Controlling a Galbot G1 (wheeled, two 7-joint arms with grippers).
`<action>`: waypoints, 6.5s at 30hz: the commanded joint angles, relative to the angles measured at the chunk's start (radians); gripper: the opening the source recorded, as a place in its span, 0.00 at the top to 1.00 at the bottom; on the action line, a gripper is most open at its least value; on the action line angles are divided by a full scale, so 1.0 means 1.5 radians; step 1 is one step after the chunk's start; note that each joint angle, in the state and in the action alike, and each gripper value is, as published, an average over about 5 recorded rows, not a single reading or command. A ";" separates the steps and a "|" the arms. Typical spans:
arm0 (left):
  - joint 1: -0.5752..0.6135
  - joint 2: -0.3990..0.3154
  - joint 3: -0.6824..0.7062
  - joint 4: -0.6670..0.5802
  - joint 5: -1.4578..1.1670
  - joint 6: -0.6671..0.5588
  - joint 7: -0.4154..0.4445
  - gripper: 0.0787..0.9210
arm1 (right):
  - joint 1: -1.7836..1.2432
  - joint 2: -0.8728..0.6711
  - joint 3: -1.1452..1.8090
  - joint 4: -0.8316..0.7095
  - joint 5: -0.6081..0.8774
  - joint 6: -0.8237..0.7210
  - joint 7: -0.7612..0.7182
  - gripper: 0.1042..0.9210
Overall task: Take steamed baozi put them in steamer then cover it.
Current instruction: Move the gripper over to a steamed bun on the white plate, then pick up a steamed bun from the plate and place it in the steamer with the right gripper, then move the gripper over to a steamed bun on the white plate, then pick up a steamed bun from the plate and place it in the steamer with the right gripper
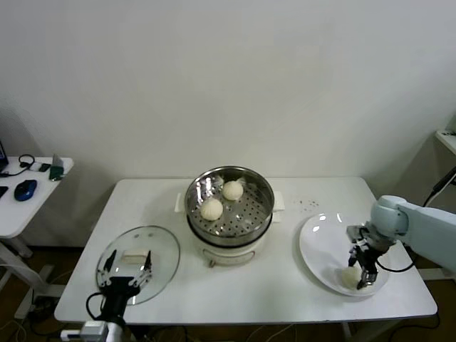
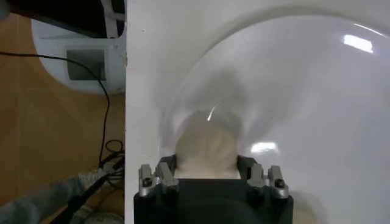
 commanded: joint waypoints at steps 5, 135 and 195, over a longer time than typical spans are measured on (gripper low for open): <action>-0.004 0.000 0.006 -0.002 0.006 0.003 0.000 0.12 | 0.191 0.062 -0.091 -0.029 -0.012 0.137 -0.019 0.33; 0.003 0.001 0.012 -0.013 0.026 0.018 -0.007 0.12 | -0.136 0.056 0.235 -0.255 -0.141 0.116 0.008 0.12; -0.014 0.010 0.082 -0.030 0.032 0.010 0.008 0.12 | 0.395 0.473 -0.280 -0.186 0.566 -0.063 0.094 0.29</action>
